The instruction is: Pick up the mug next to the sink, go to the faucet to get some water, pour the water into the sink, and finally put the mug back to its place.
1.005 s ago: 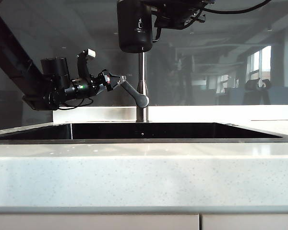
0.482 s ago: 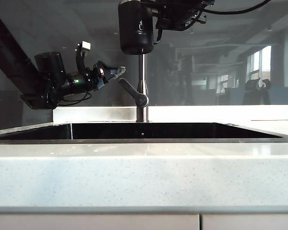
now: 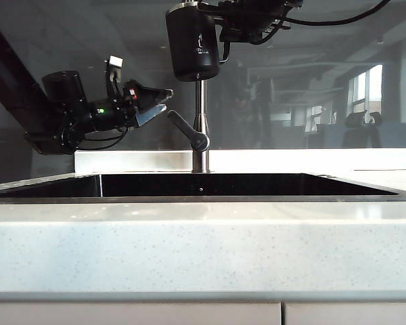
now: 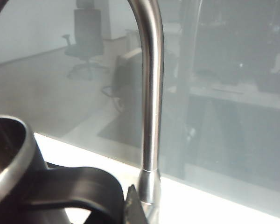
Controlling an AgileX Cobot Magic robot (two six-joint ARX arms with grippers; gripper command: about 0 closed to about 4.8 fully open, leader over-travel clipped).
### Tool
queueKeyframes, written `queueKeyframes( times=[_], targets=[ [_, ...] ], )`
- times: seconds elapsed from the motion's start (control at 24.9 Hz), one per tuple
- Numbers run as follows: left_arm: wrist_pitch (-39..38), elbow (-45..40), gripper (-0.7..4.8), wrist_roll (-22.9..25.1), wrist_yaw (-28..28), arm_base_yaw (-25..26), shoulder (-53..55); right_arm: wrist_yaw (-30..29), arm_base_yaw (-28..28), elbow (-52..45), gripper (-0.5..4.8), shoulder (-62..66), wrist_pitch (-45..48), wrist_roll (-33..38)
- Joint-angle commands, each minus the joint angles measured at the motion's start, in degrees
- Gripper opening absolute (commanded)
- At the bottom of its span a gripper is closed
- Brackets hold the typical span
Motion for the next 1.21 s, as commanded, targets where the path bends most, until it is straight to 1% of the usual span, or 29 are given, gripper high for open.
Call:
queueKeyframes(
  times=[0.04, 0.12, 0.16, 0.2, 0.24, 0.28, 0.4, 0.44, 0.56, 0.68, 0.96, 1.01, 1.09, 1.21],
  targets=[
    [3.23, 0.52, 4.79, -3.13, 1.46, 1.29, -0.28, 5.49, 0.04, 0.66, -0.05, -1.49, 1.53, -2.82],
    [4.42, 0.52, 4.79, -4.31, 1.51, 2.03, -0.31, 10.45, 0.00, 0.66, -0.05, -2.12, -1.27, -10.36],
    [4.52, 0.52, 4.79, -4.39, 1.51, 2.10, -0.31, 11.80, 0.00, 0.66, -0.05, -2.36, -2.08, -12.90],
    [4.92, 0.52, 4.79, -4.81, 1.44, 2.49, -0.31, 13.84, 0.02, 0.66, -0.06, -2.80, -3.10, -18.05],
    [5.09, 0.52, 4.79, -4.94, 1.44, 2.56, -0.31, 14.56, 0.02, 0.66, -0.05, -3.06, -3.61, -20.09],
    [5.11, 0.52, 4.79, -5.16, 1.42, 2.71, -0.31, 14.64, 0.02, 0.66, -0.06, -3.43, -4.20, -24.35],
    [5.07, 0.52, 4.79, -5.14, 1.38, 2.73, -0.31, 14.93, 0.11, 0.66, -0.05, -4.00, -4.17, -32.06],
    [5.07, 0.52, 4.79, -5.14, 1.38, 2.73, -0.31, 15.93, 0.13, 0.66, -0.06, -4.20, -3.93, -35.30],
    [5.05, 0.52, 4.79, -5.14, 1.11, 2.73, -0.31, 17.49, 0.15, 0.66, -0.05, -4.22, -3.72, -46.69],
    [5.07, 0.52, 4.79, -5.16, 1.03, 2.73, -0.31, 17.55, 0.15, 0.66, -0.05, -4.22, -3.76, -56.13],
    [5.05, 0.52, 4.79, -5.16, 1.03, 2.69, -0.31, 17.64, 0.15, 0.66, -0.05, -4.22, -3.37, -72.30],
    [5.05, 0.52, 4.79, -5.16, 1.03, 2.71, -0.31, 17.64, 0.15, 0.66, -0.05, -4.22, -3.34, -76.43],
    [5.05, 0.52, 4.79, -5.16, 1.03, 2.71, -0.31, 17.64, 0.15, 0.66, -0.05, -4.22, -3.32, -81.31],
    [5.03, 0.52, 4.79, -5.16, 1.05, 2.71, -0.31, 17.64, 0.15, 0.66, -0.05, -4.22, -3.26, -85.00]
  ],
)
